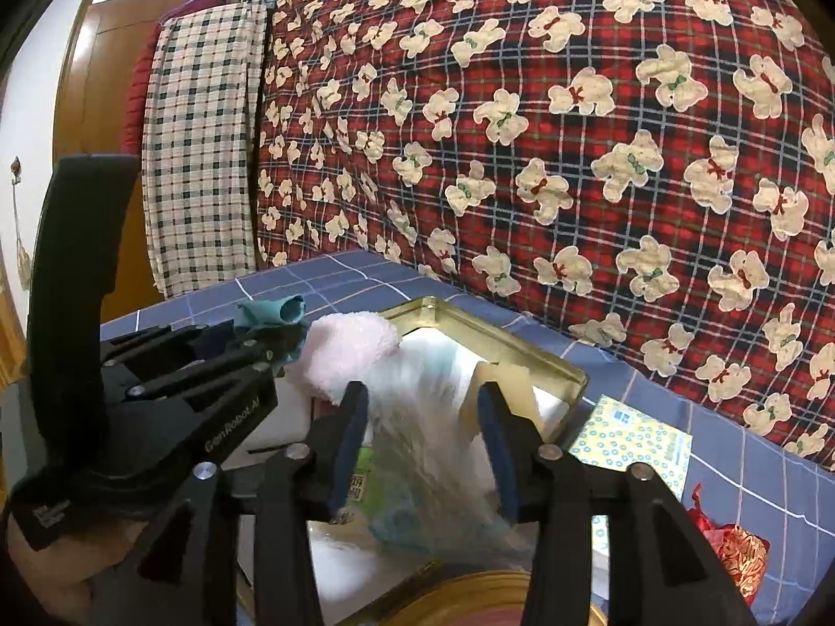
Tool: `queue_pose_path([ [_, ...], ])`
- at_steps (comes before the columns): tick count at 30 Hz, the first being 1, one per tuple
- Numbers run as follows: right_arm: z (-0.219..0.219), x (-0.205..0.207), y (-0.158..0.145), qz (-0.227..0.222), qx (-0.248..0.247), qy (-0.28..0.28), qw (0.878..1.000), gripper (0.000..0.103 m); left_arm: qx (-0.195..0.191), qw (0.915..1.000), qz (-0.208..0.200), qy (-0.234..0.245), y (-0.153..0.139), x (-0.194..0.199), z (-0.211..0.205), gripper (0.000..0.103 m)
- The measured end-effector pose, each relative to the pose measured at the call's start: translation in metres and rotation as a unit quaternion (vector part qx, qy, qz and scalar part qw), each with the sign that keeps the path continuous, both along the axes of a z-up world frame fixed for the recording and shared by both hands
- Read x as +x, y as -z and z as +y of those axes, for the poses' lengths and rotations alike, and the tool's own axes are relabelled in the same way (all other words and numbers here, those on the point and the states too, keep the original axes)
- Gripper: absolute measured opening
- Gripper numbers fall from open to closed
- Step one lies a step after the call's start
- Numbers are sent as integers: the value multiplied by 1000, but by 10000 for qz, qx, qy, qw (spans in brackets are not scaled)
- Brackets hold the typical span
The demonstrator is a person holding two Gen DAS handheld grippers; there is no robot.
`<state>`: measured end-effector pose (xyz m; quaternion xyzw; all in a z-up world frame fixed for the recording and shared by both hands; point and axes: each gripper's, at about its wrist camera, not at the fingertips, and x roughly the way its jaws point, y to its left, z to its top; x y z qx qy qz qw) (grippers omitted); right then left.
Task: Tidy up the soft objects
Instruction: 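Open the left tool over the tray while the right tool releases the cotton-swab bag, then move both tools back to the red pouch and clear plastic bag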
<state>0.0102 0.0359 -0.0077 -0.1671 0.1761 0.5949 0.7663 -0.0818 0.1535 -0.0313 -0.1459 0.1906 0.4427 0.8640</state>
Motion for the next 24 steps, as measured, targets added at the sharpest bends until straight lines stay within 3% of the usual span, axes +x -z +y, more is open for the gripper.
queue_pose_path([
  [2, -4, 2, -2, -9, 113, 72, 9999, 68, 42, 10000, -59, -16, 0, -3, -2, 43],
  [6, -12, 7, -6, 225, 375, 36, 9990, 69, 61, 9999, -78, 44, -1, -1, -5, 51],
  [8, -14, 8, -8, 289, 460, 5, 9985, 69, 107, 9998, -132, 41, -3, -3, -7, 66],
  [10, -17, 7, -11, 271, 555, 8, 9981, 69, 141, 9997, -210, 31, -5, -5, -8, 71],
  [18, -34, 16, -22, 129, 727, 375, 9966, 69, 143, 9994, -176, 275, -7, 5, -18, 76],
  [20, -43, 24, -24, 126, 754, 528, 9957, 69, 174, 9988, -166, 429, -12, 9, -24, 86],
  [24, -65, 59, -28, 116, 606, 1396, 9883, 69, 321, 9962, -98, 802, -24, 21, -43, 92],
])
